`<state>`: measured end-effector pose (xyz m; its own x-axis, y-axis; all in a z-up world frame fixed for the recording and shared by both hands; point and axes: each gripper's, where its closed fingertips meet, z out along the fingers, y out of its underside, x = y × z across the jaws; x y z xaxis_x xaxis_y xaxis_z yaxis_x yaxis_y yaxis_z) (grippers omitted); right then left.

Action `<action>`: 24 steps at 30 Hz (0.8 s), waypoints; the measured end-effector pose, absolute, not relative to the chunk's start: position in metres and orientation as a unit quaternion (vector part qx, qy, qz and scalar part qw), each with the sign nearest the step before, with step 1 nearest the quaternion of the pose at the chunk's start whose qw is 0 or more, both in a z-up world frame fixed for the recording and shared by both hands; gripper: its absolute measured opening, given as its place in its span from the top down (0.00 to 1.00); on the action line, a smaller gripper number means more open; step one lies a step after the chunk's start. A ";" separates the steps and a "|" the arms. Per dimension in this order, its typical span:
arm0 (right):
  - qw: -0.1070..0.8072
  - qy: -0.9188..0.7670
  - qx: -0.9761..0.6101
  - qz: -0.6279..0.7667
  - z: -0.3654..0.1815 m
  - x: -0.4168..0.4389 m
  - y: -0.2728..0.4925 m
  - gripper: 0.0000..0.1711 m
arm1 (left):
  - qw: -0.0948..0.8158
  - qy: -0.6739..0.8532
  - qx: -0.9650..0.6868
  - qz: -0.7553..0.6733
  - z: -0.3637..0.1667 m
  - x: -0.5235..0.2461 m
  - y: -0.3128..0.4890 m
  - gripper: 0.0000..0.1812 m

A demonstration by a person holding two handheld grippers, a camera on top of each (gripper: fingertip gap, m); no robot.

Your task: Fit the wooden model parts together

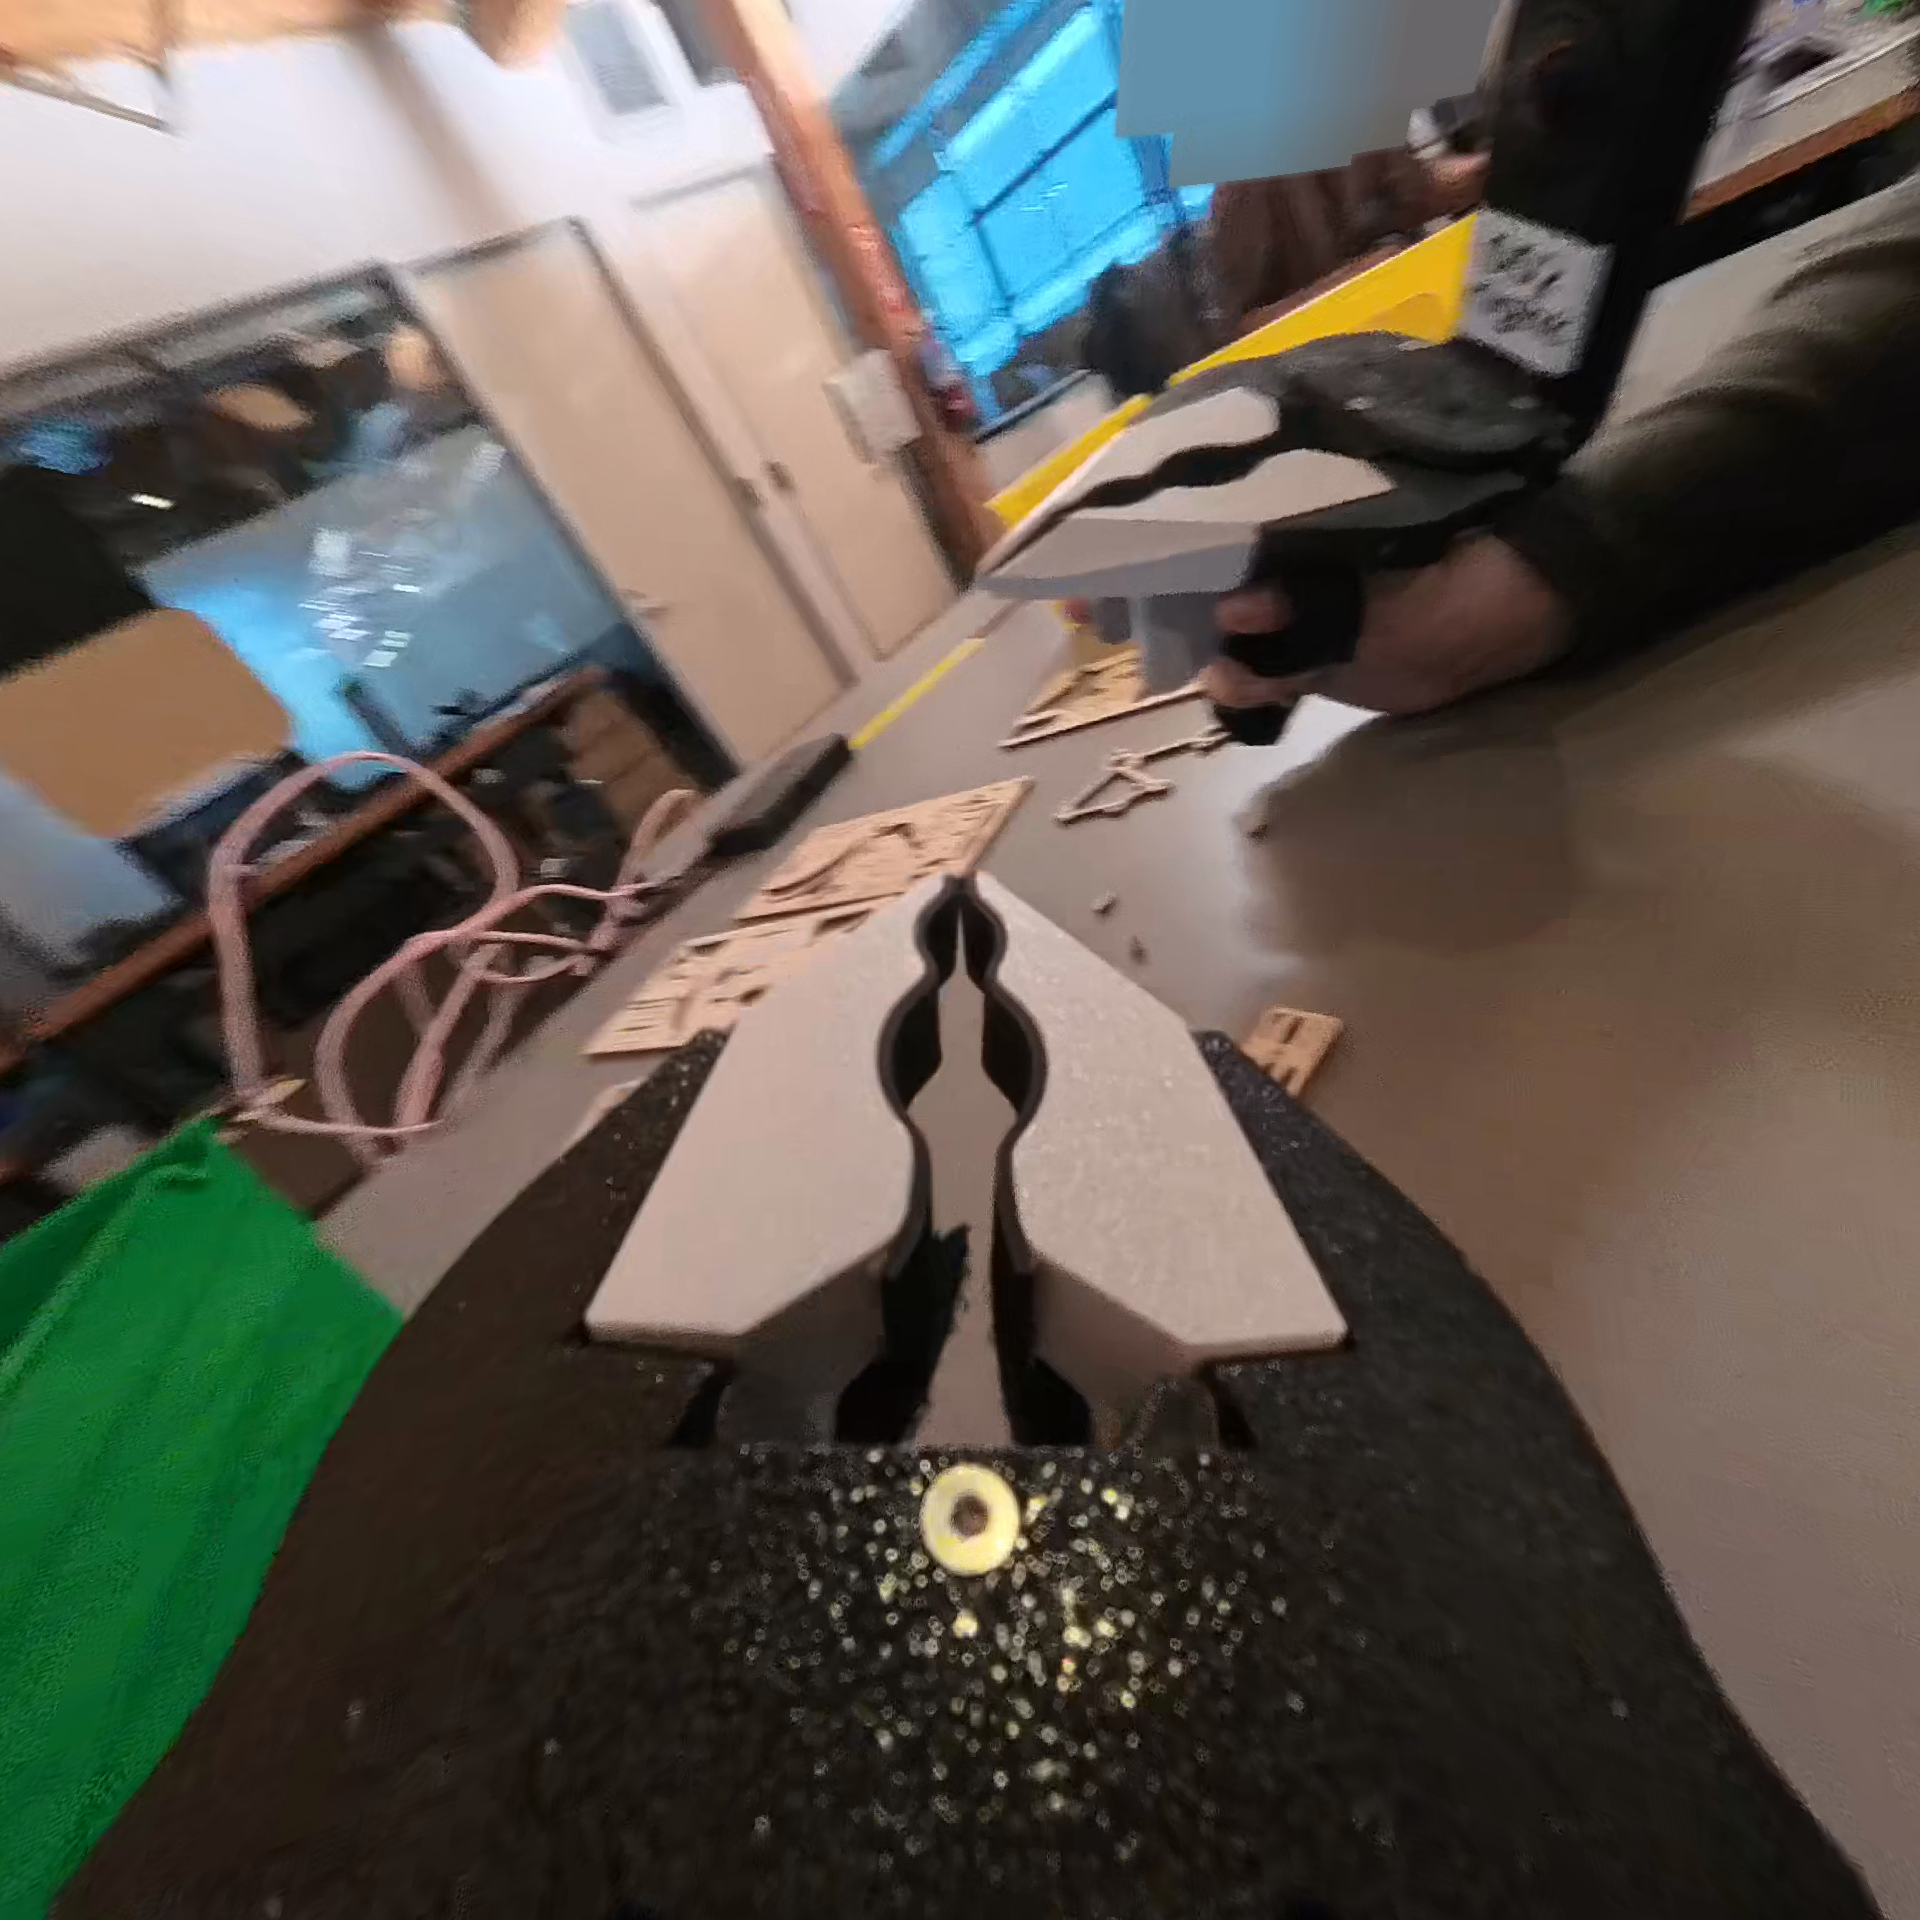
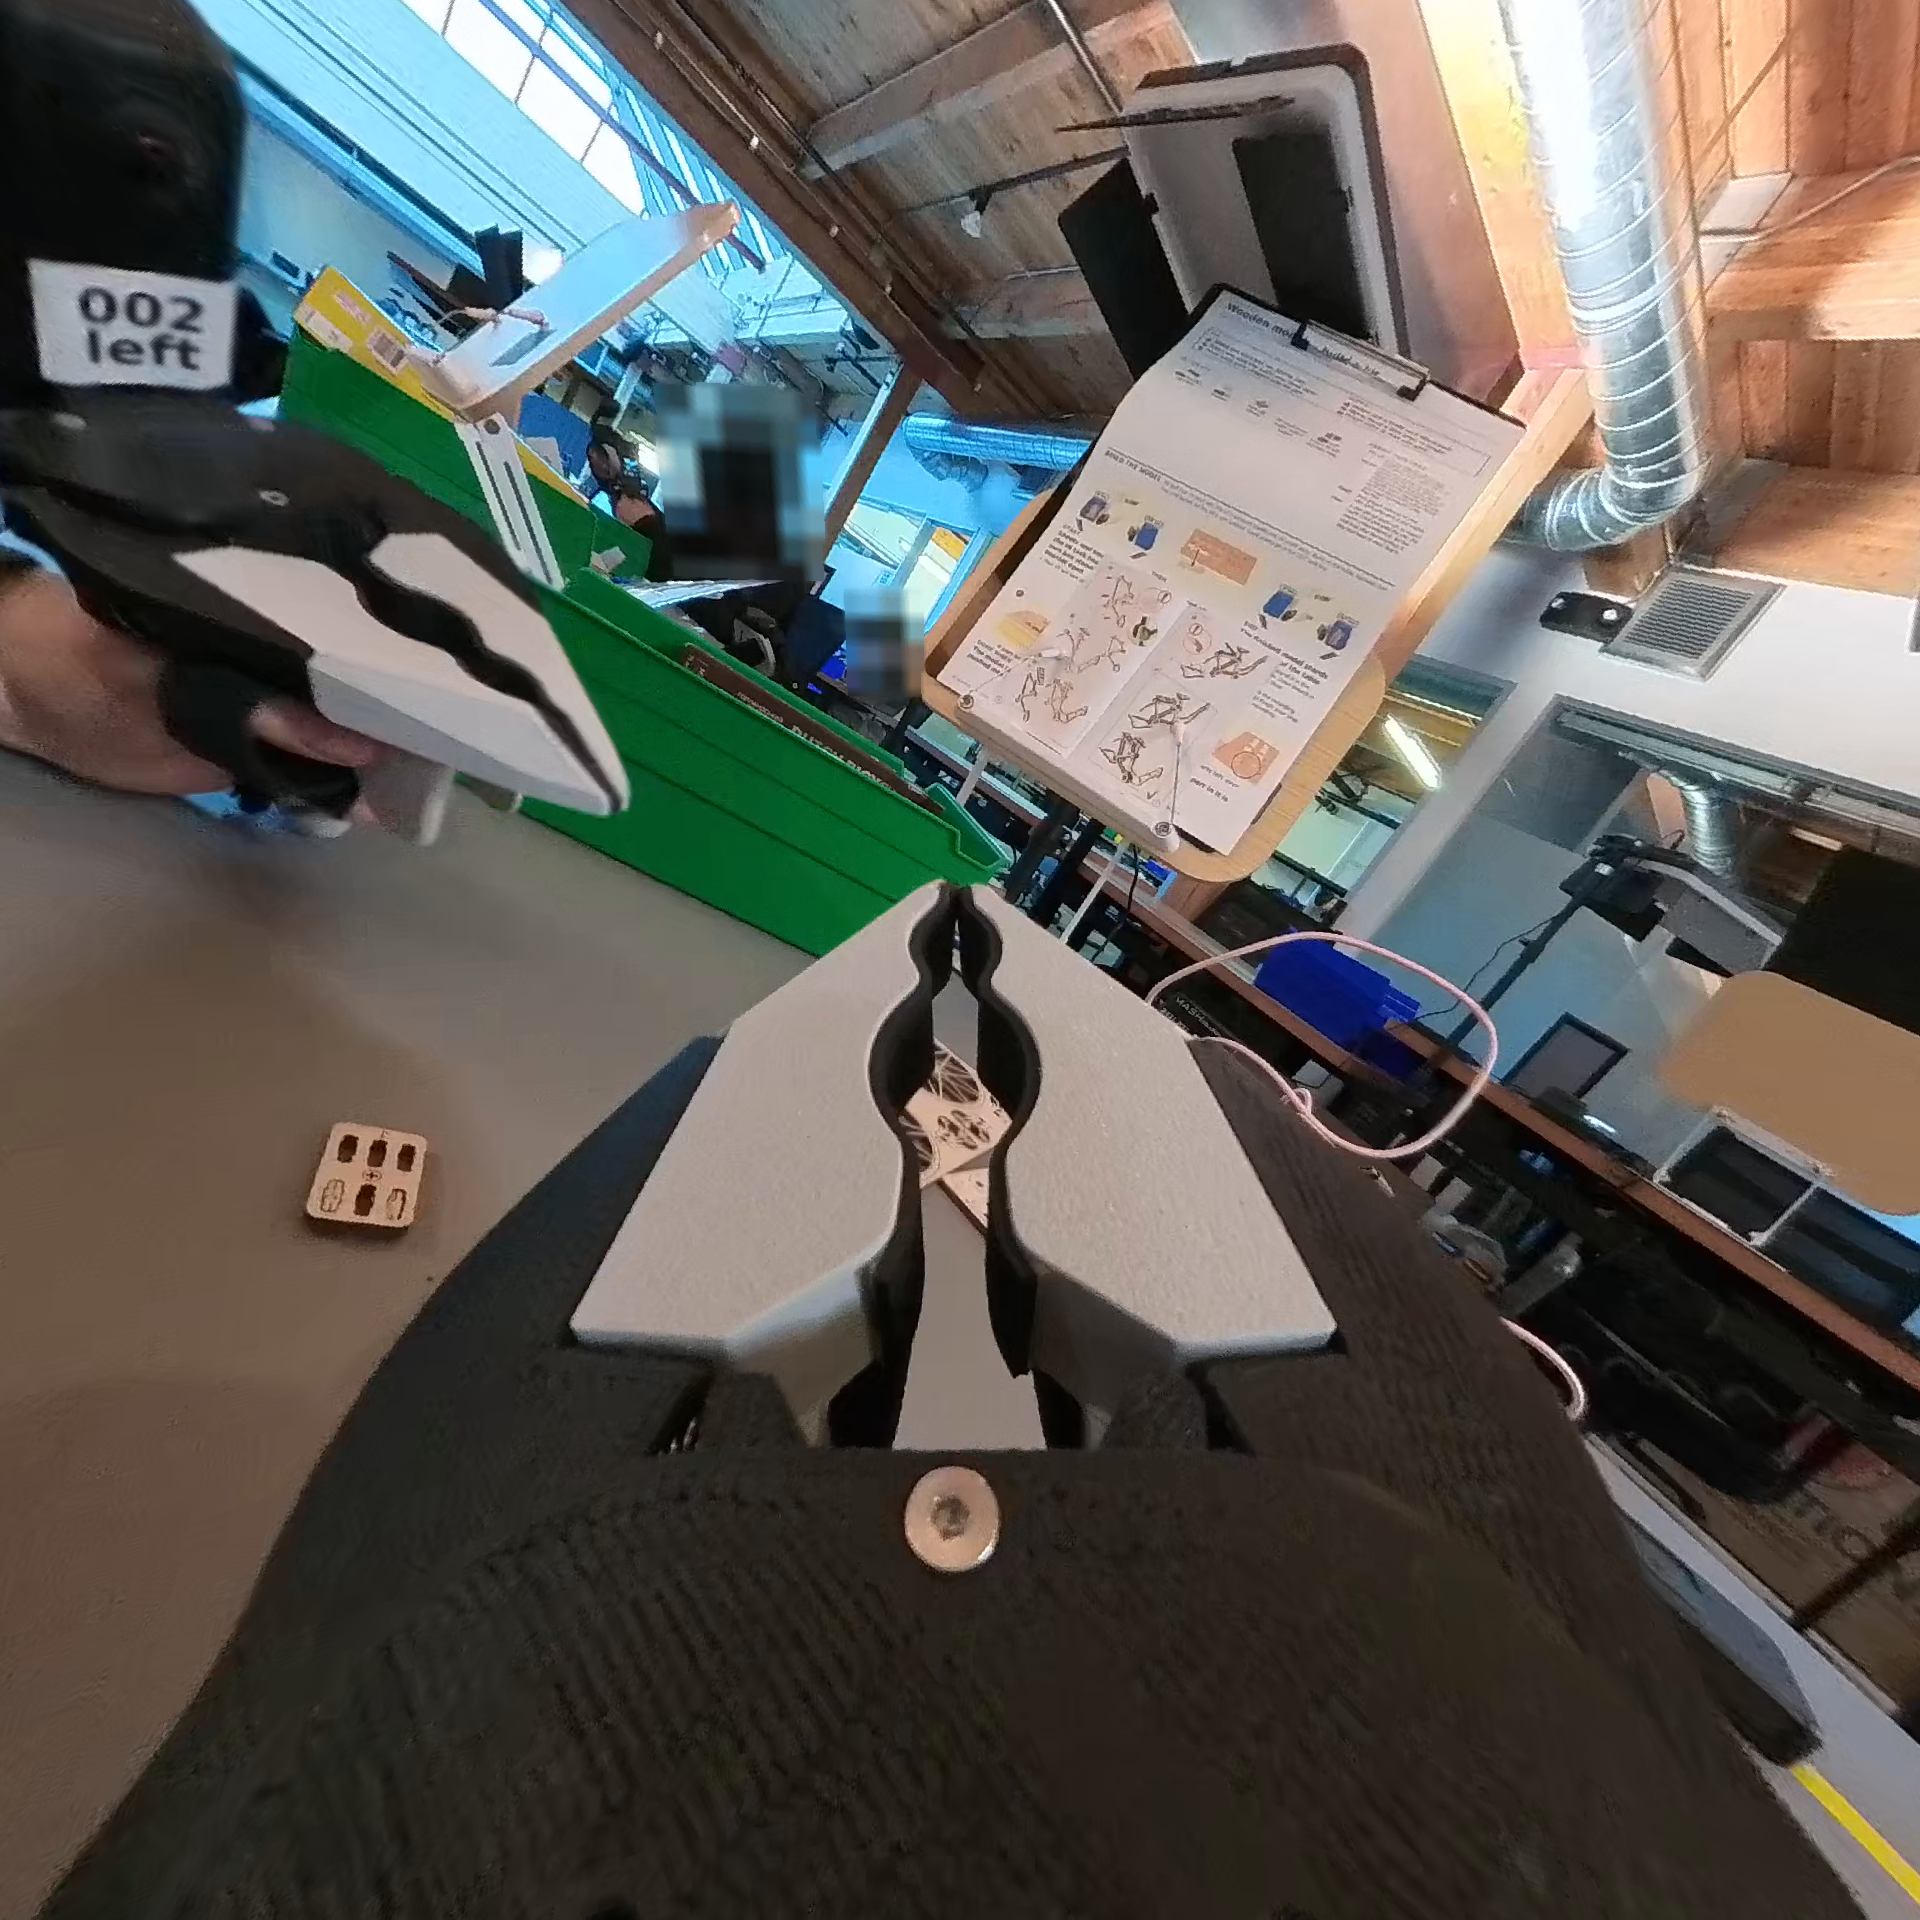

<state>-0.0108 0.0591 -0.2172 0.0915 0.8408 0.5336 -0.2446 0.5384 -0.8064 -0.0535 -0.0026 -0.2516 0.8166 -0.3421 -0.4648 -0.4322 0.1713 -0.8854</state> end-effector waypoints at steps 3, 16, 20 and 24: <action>0.691 -0.553 -0.265 0.383 -0.219 -0.011 0.057 1.00 | 0.677 0.334 -0.654 -0.048 -0.261 -0.036 -0.008 1.00; 0.679 -0.556 -0.272 0.395 -0.220 -0.009 0.057 1.00 | 0.403 0.437 -0.778 -0.205 -0.336 -0.013 -0.005 0.67; 0.674 -0.566 -0.257 0.399 -0.220 -0.004 0.049 1.00 | 0.375 0.445 -0.784 -0.217 -0.342 -0.012 -0.006 0.70; 0.674 -0.592 -0.220 0.383 -0.223 0.000 0.030 1.00 | 0.378 0.443 -0.783 -0.218 -0.341 -0.012 -0.007 0.80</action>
<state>0.0001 0.0300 -0.2227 0.0059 0.7764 0.6302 -0.2563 0.6103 -0.7496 -0.0115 -0.0070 -0.3412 0.5129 -0.8584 0.0055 -0.5291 -0.3212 -0.7854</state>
